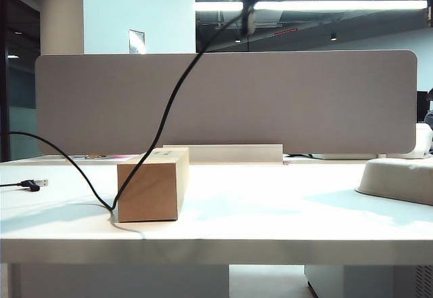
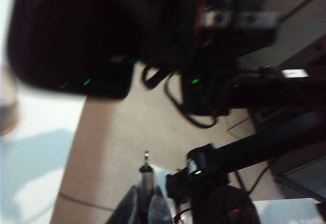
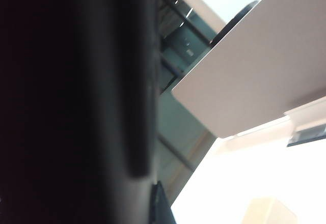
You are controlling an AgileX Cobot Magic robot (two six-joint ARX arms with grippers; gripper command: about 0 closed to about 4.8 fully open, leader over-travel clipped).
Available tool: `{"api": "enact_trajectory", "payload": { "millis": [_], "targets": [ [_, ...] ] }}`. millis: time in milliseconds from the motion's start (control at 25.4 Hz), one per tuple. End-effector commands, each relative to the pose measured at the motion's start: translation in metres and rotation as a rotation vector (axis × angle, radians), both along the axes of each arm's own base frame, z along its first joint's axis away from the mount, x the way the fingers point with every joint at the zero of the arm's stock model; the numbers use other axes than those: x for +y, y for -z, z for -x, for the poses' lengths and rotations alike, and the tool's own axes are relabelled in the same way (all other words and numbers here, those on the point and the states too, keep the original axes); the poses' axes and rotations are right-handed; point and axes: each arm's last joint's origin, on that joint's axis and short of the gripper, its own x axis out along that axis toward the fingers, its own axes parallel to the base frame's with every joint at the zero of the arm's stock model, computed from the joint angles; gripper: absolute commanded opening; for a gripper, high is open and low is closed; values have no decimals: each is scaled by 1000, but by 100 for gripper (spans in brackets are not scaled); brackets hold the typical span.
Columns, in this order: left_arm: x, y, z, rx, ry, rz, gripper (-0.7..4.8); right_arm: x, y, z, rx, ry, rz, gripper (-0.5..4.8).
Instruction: Pick up the charging cable and the phone, plug the charging cable into the charging port on the phone, and finally place them back on the table.
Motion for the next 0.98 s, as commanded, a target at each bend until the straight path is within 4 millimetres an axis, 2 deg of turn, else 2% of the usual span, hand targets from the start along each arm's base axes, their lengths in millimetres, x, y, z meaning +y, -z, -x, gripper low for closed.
{"api": "enact_trajectory", "payload": {
  "millis": [39,394,748,984],
  "targets": [
    [-6,-7,3,-15,49,58,-6,1,-13,6,-67,-61,-49,-6],
    [-5,-12,4,-10,156,134,-6,1,-22,13,-89,-140,-158,-6],
    [-9,-13,1,-73,79,119,-6,2,-22,13,-72,-168,-159,-6],
    [-17,-8,-6,-27,67,126,-6,2,-22,13,-71,-178,-151,-6]
  ]
}}
